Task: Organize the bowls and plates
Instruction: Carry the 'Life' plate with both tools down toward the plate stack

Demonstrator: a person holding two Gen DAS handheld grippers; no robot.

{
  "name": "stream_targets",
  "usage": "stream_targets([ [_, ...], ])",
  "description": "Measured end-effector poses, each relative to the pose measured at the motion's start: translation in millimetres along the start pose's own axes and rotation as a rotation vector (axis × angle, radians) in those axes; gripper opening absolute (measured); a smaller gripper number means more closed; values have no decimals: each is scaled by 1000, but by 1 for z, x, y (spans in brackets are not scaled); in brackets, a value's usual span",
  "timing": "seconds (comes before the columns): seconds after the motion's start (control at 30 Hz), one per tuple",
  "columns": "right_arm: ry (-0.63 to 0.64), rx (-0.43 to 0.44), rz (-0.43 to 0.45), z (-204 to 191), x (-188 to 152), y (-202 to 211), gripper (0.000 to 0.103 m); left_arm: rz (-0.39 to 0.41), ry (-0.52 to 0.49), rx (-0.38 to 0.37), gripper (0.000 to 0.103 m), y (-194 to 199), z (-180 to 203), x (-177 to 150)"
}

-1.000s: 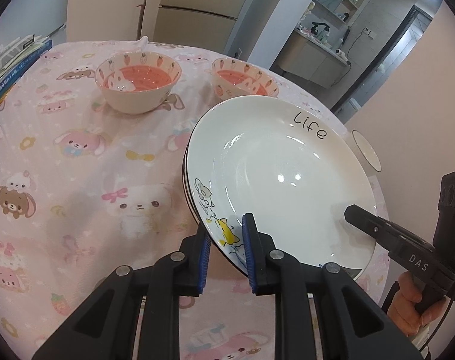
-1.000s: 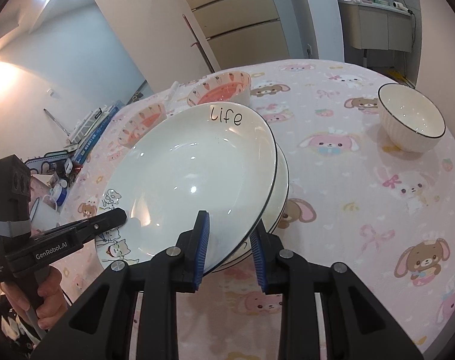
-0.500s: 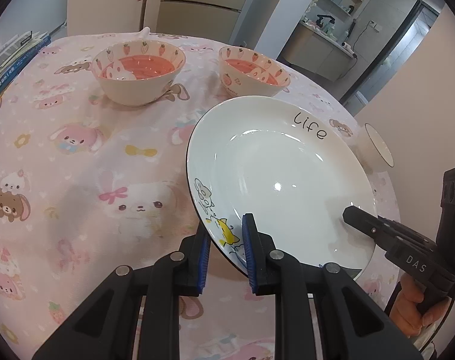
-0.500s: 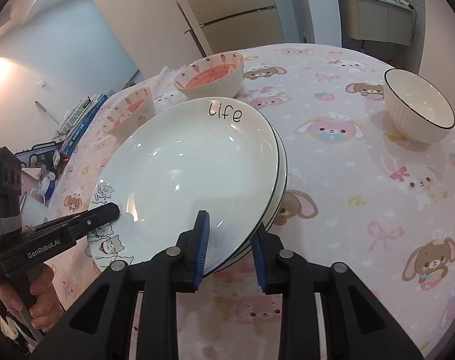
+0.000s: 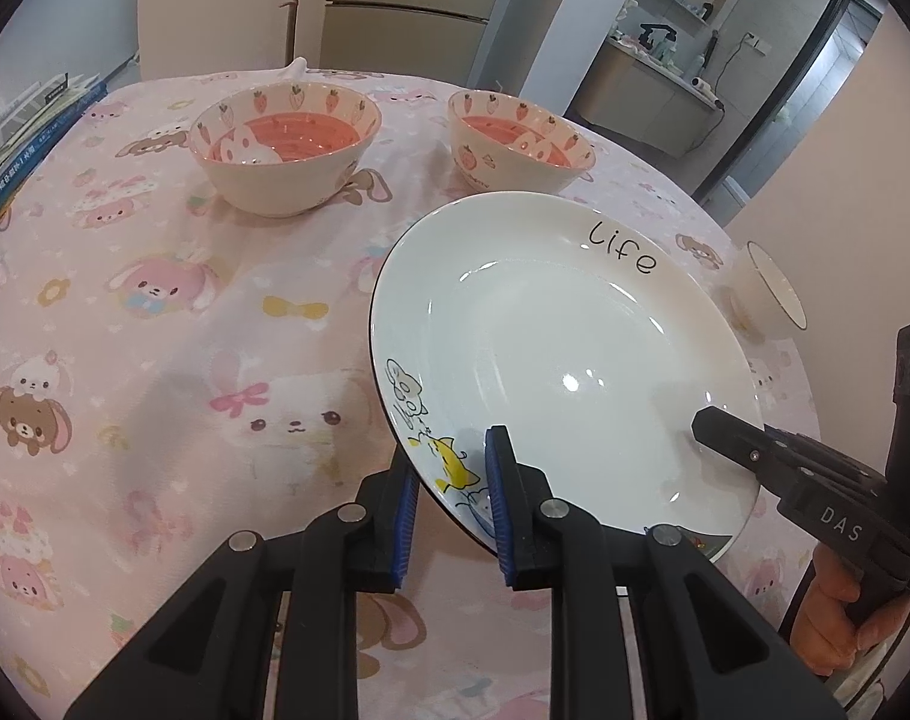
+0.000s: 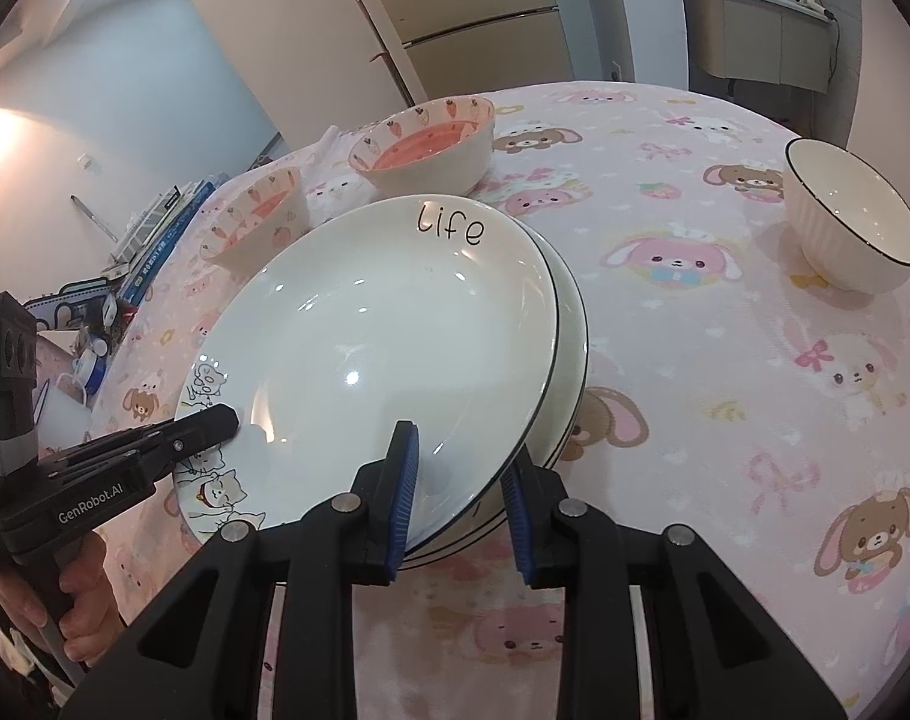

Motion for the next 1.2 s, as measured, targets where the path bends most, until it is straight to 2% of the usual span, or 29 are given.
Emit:
stream_targets([
  [0.37,81,-58,36,-4,-2,0,26,60,-46,65,26,0,2,-1],
  [0.57,106,-112,50,-2,1,-1,26,61,-46,70,26,-1,3,0],
  [1.0,148,-171,53,-1,3,-2,27,65,-53,83,26,-3,4,1],
  [1.2,198,-230,66,-4,3,-1,27,67,-53,87,26,-4,5,2],
])
Point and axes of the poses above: each gripper's, at about its wrist camera, not at the fingertips, and y roughly against the way its jaws point, z to its right, x to its top, the point moved 9 cm from there along -y, roughly the way its jaws point, and after that the axes turned 14 degrees about x, right-handed, at the moved point
